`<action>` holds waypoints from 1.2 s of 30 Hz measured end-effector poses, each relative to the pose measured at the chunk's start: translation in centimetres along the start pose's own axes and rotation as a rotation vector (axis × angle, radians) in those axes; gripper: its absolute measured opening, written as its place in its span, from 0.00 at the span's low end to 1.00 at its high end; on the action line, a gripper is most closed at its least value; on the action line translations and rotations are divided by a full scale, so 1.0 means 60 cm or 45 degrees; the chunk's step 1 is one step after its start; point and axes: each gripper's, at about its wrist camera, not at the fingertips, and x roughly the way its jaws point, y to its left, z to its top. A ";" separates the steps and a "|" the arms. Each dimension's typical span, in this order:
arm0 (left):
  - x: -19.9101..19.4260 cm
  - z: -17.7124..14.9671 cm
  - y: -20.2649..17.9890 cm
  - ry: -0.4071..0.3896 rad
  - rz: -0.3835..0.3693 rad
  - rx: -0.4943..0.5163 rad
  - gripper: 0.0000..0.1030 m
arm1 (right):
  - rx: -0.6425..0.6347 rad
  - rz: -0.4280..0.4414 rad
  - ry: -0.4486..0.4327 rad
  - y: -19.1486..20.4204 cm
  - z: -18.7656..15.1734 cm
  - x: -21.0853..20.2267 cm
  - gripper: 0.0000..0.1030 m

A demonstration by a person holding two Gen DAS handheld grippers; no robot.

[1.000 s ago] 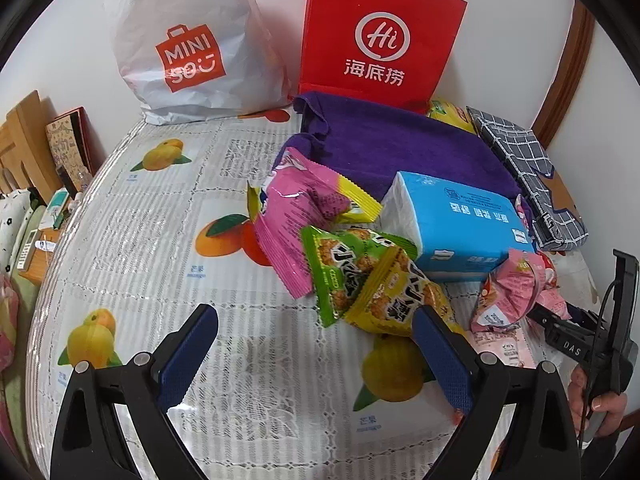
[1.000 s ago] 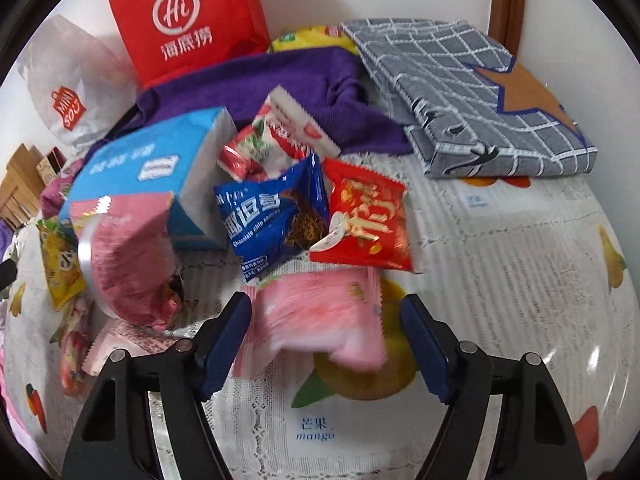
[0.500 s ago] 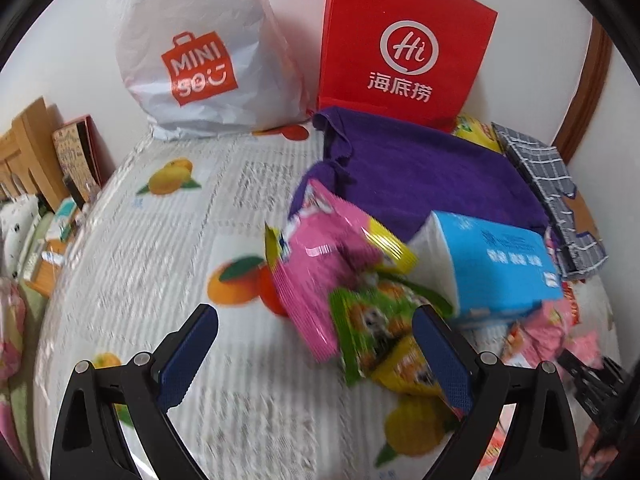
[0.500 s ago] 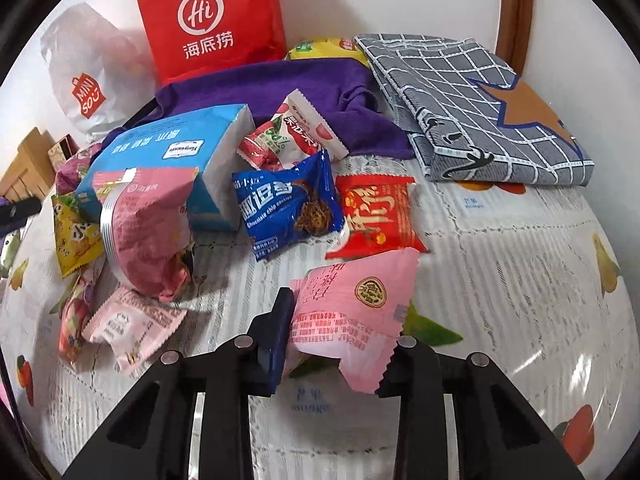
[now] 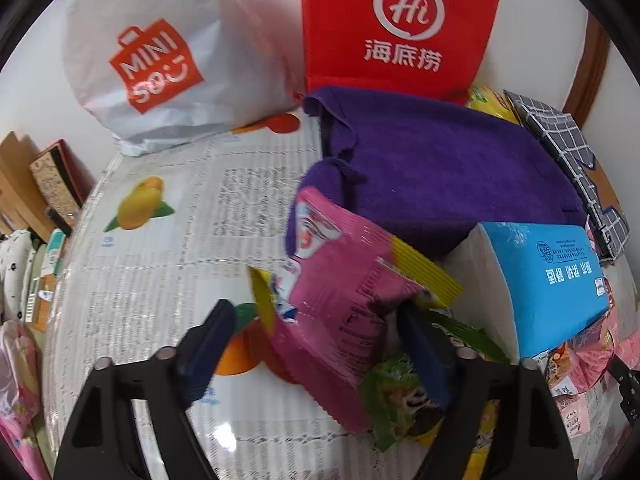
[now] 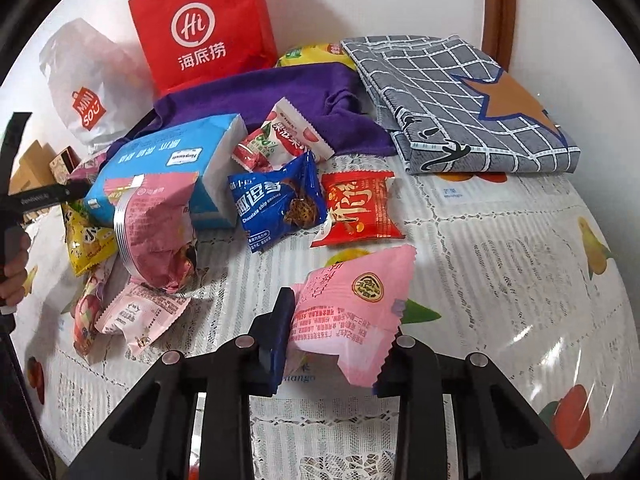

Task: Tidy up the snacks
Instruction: 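Close the right tool on the pink pastry packet while the left tool grasps the pink candy wrapper, then carry the pink pastry packet and pink candy with both tools over the purple towel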

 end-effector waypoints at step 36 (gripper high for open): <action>-0.184 -0.106 0.034 -0.114 -0.195 -0.141 0.43 | -0.011 0.063 -0.082 0.055 0.007 -0.087 0.30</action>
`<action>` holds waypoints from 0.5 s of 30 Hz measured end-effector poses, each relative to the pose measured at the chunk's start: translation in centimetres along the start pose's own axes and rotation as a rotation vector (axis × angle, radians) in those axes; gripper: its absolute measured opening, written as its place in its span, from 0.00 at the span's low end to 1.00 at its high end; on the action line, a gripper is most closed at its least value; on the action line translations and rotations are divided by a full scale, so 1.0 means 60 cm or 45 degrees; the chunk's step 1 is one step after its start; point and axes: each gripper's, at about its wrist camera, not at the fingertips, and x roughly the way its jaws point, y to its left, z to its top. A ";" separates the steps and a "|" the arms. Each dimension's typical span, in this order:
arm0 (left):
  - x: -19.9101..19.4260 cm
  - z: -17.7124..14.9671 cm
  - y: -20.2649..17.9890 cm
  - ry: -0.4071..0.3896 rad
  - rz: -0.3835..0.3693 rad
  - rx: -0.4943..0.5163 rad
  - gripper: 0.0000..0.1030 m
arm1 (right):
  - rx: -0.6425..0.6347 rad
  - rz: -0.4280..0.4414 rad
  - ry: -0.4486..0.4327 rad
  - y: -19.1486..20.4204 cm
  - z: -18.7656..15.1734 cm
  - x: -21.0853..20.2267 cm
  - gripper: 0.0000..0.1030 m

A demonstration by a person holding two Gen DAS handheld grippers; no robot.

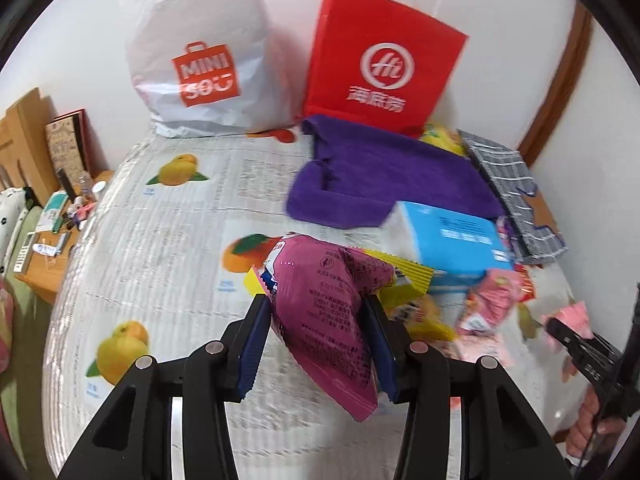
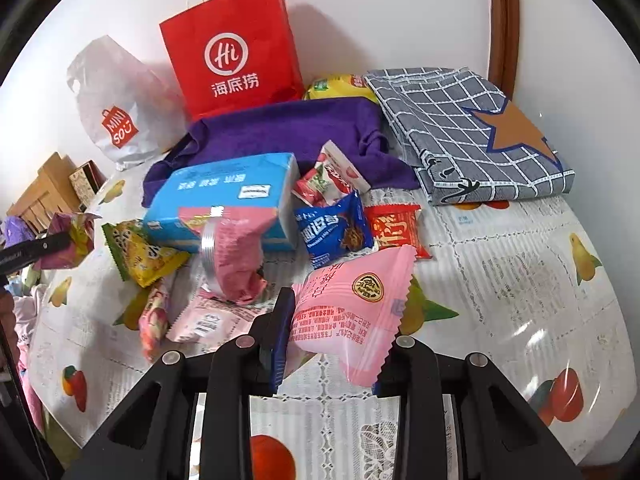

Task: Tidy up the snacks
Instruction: 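Carry the pink pastry packet and pink candy with both tools over the purple towel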

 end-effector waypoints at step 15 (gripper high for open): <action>-0.002 0.054 -0.108 -0.005 -0.157 0.101 0.43 | -0.106 0.027 -0.061 0.051 0.107 -0.003 0.30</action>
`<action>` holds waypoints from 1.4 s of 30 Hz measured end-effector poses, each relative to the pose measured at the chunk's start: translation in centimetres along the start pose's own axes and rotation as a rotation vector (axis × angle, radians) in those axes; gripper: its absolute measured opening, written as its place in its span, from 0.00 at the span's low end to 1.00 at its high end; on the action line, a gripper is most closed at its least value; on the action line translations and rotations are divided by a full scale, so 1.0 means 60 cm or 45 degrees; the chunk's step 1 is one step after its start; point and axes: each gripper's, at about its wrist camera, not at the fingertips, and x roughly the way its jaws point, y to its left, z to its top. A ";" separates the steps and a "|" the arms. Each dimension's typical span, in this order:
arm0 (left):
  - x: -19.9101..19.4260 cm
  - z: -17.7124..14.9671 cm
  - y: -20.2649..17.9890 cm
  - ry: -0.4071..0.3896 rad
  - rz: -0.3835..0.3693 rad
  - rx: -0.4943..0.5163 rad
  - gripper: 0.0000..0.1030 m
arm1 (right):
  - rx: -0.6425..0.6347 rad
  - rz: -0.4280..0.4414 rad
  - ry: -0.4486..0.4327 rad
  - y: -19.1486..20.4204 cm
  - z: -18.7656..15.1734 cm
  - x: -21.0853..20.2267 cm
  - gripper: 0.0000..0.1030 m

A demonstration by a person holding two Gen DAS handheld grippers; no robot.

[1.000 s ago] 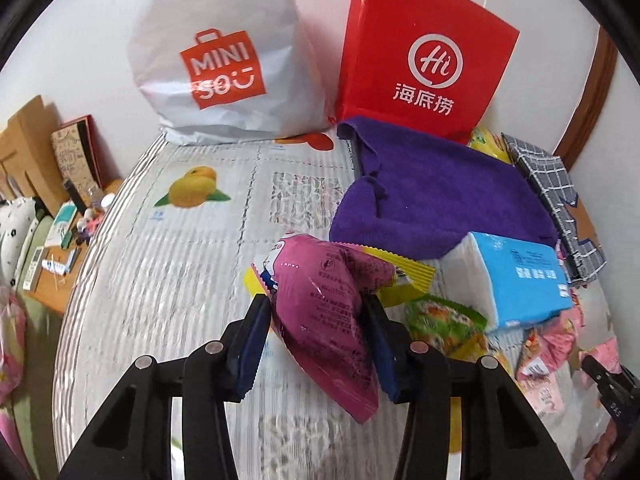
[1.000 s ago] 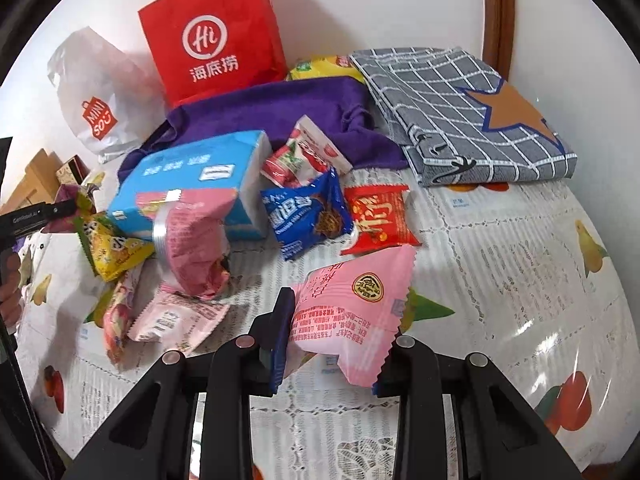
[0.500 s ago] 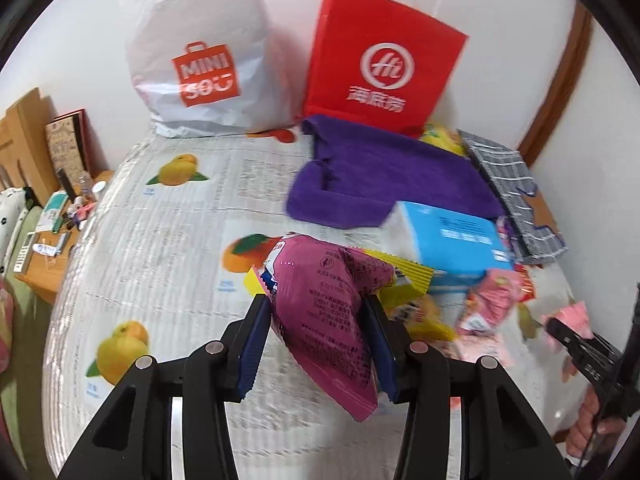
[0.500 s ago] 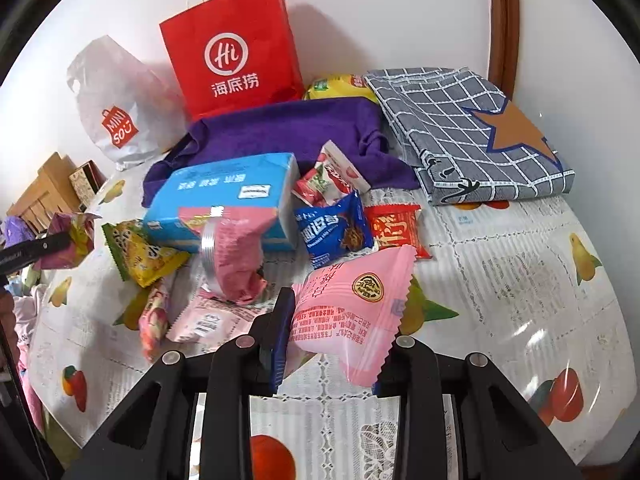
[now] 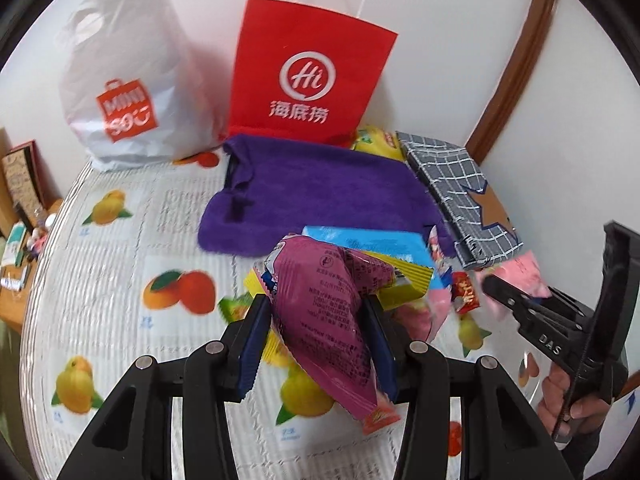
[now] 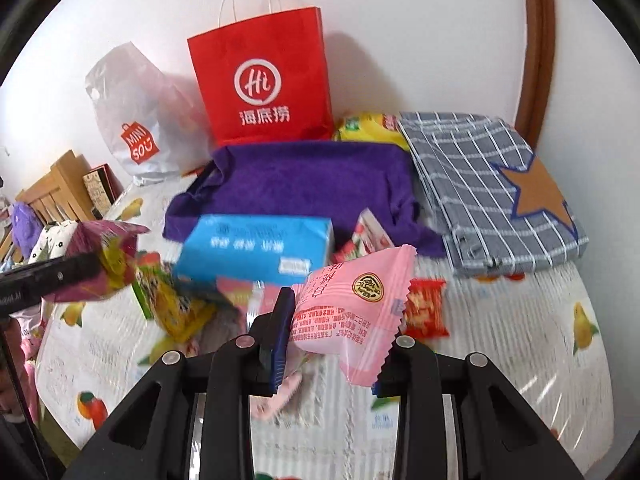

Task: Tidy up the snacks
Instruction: 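Carry the pink pastry packet and pink candy with both tools over the purple towel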

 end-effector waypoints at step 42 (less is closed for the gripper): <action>0.285 0.290 0.078 0.076 0.008 -0.050 0.43 | 0.011 -0.023 0.070 -0.048 0.274 0.304 0.30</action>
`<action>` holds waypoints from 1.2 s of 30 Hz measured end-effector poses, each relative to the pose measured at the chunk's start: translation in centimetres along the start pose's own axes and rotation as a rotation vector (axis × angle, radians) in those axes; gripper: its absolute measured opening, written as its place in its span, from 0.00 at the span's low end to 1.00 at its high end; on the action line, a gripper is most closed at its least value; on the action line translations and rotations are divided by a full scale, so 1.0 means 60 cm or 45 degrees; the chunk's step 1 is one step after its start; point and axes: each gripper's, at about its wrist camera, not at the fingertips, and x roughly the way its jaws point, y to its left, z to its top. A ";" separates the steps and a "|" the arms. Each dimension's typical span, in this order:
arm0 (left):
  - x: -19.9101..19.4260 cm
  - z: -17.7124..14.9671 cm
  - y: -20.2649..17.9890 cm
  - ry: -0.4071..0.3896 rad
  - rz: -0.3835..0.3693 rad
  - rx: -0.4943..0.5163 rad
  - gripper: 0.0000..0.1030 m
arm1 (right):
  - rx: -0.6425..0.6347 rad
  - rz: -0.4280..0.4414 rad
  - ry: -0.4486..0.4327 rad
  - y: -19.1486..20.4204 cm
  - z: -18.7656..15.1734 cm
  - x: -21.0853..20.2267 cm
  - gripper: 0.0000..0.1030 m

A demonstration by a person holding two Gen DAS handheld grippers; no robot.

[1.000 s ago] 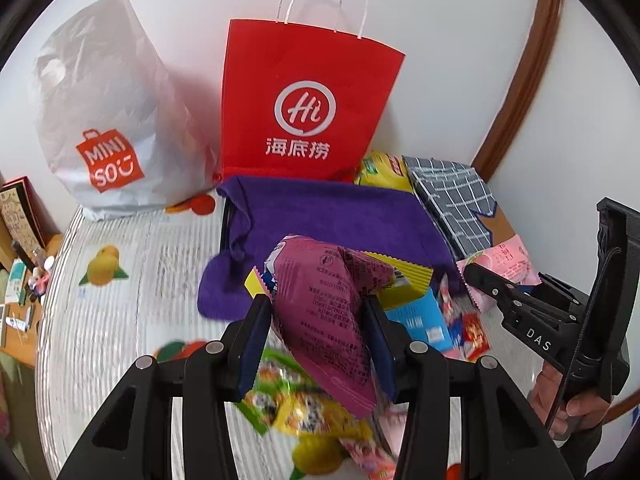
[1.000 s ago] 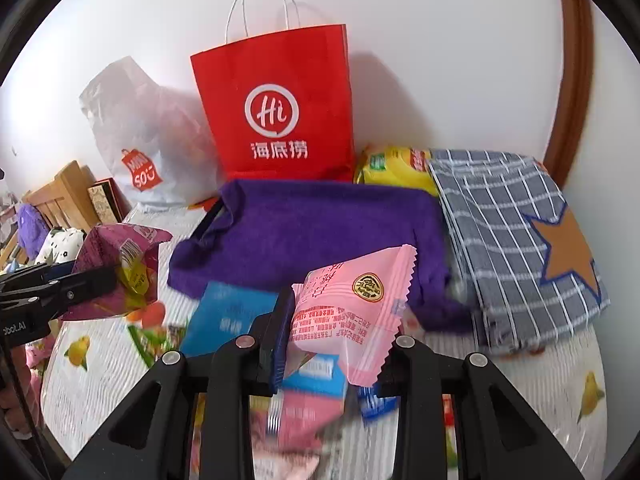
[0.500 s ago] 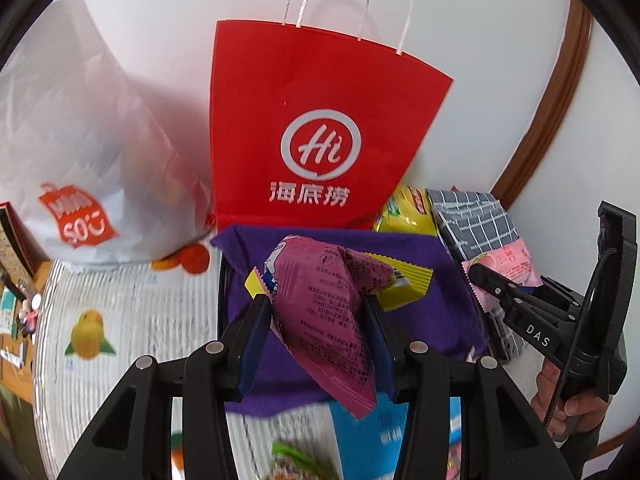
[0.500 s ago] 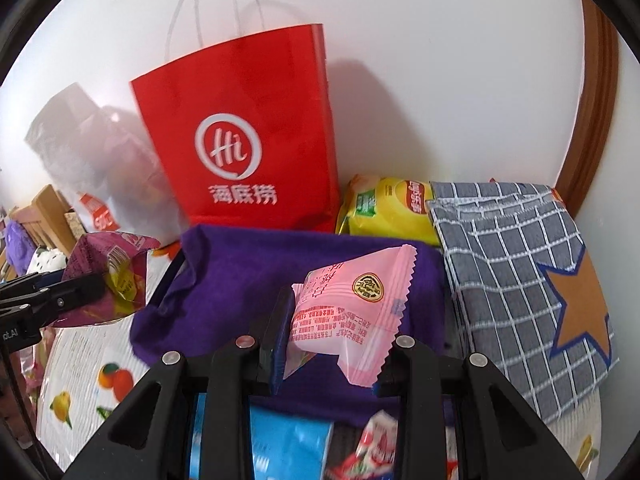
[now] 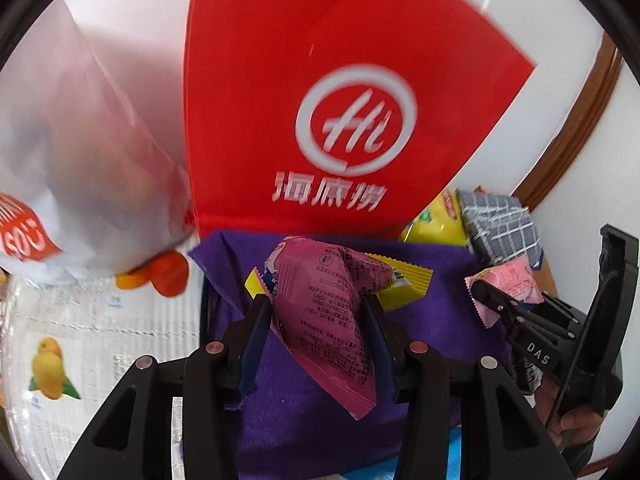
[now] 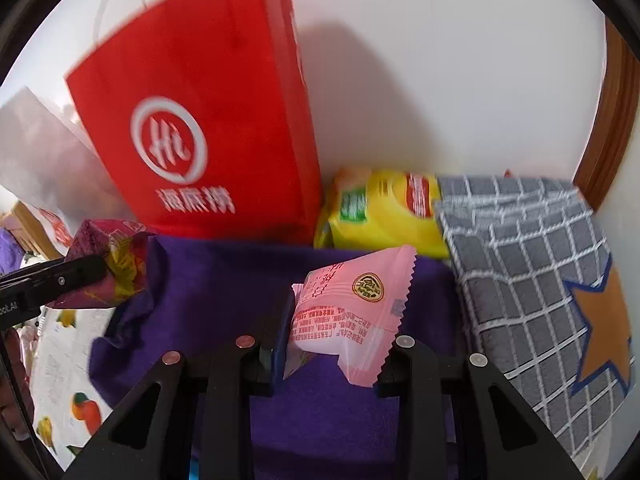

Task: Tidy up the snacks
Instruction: 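Carry the pink pastry packet and pink candy with both tools over the purple towel, then open both tools to drop the pink snacks onto the purple towel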

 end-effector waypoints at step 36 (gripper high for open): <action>0.086 -0.020 -0.007 0.179 0.052 0.035 0.44 | -0.084 -0.025 0.233 0.017 -0.026 0.131 0.31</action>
